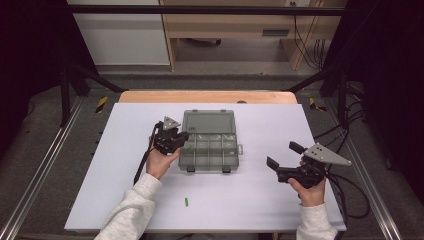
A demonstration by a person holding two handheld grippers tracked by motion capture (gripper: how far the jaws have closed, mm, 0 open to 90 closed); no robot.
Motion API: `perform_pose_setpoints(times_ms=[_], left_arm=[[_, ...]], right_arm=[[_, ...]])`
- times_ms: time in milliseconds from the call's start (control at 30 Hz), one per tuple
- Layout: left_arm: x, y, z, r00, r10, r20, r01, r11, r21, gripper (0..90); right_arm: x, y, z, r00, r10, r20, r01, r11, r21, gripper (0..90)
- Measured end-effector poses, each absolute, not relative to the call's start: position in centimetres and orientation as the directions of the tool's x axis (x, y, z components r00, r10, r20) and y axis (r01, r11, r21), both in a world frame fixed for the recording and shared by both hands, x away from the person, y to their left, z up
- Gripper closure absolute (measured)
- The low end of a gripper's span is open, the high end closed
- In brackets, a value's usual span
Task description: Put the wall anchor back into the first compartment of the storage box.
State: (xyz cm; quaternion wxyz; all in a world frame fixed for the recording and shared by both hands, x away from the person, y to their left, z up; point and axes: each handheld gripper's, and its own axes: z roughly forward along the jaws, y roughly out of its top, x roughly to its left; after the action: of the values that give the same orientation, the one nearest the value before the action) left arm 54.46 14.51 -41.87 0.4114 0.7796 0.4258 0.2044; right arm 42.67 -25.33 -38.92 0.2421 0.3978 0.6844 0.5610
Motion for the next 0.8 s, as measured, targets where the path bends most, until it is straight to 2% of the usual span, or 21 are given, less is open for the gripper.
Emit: perform_pose_setpoints(times_ms=[233, 800], left_arm=[[55.1, 14.0, -43.0, 0.555, 0.832, -0.004, 0.507, -0.335, 0.794, 84.2], [56.2, 13.5, -45.2, 0.552, 0.834, -0.007, 0.569, -0.371, 0.734, 83.3]], right_arm=[[42.7, -25.3, -38.9, -0.569, 0.814, 0.114, 0.272, 0.055, 0.961, 0.7], [42.6, -25.3, -38.9, -0.568, 0.814, 0.124, 0.273, 0.044, 0.961, 0.7]])
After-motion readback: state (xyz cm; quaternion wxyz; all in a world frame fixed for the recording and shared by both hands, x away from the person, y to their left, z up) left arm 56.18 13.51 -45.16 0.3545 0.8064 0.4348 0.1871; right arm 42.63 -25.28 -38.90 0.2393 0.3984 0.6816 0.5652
